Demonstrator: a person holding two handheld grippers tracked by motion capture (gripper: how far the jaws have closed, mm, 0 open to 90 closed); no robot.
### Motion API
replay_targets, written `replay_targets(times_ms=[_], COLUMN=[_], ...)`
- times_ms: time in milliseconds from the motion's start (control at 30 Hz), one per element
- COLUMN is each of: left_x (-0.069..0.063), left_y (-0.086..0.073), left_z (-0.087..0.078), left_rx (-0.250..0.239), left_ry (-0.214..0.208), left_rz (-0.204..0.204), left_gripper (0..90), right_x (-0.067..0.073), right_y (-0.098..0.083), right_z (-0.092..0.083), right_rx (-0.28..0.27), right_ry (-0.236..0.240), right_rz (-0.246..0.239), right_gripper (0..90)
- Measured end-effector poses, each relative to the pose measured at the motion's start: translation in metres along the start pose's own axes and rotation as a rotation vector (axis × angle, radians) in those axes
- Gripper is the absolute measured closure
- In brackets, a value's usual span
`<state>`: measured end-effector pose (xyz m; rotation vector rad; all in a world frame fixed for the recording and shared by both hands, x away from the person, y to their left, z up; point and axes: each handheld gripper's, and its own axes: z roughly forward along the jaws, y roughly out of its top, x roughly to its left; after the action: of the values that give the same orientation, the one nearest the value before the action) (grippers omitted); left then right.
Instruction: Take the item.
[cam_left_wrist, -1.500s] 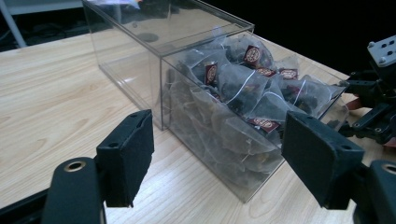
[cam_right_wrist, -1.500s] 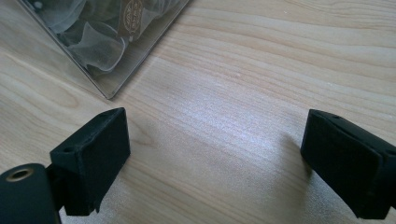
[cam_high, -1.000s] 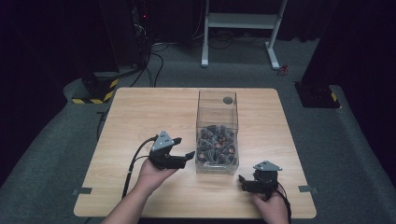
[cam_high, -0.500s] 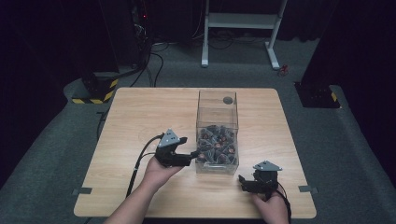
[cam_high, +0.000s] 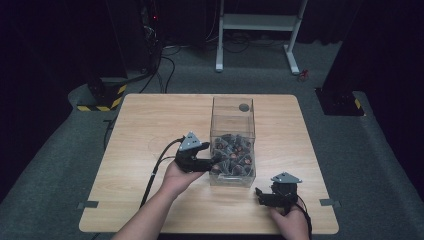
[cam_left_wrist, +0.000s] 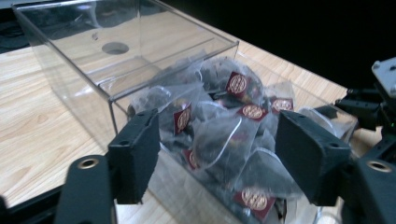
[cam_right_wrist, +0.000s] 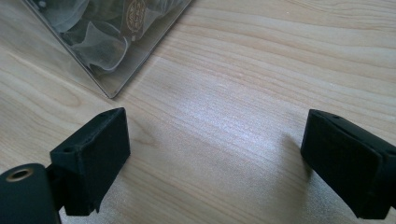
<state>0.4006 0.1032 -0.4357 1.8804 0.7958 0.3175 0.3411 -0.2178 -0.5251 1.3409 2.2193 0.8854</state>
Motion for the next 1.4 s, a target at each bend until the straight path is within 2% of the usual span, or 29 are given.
replay_targets(times_ms=[100,300,400,600,833,1033,1400], left_x=[-0.002,-0.001,-0.002,-0.002,-0.003,-0.005,-0.005], left_y=[0.000,-0.001,-0.003,-0.004,-0.006,-0.008,-0.006], left_z=[0.006,0.013,0.013,0.012,0.011,0.011,0.006], left_rx=[0.013,0.020,0.024,0.008,0.009,0.006,-0.031], left_ry=[0.004,0.015,0.022,0.016,0.006,0.001,-0.003], left_rz=[0.013,0.006,0.029,0.016,0.034,0.046,0.025], left_gripper=[36.5,43.0,45.9,61.9,74.4,89.0,90.0], right_x=[0.000,0.000,0.000,0.000,0.000,0.000,0.000], right_y=[0.000,0.000,0.000,0.000,0.000,0.000,0.000], right_z=[0.000,0.000,0.000,0.000,0.000,0.000,0.000], right_rx=[0.002,-0.001,0.000,0.000,0.000,0.001,0.001], right_ry=[0.002,0.004,0.005,0.005,0.006,0.007,0.008], right_rz=[0.002,-0.003,-0.004,-0.004,-0.004,-0.002,-0.003], right_gripper=[8.0,8.0,8.0,8.0,8.0,8.0,8.0])
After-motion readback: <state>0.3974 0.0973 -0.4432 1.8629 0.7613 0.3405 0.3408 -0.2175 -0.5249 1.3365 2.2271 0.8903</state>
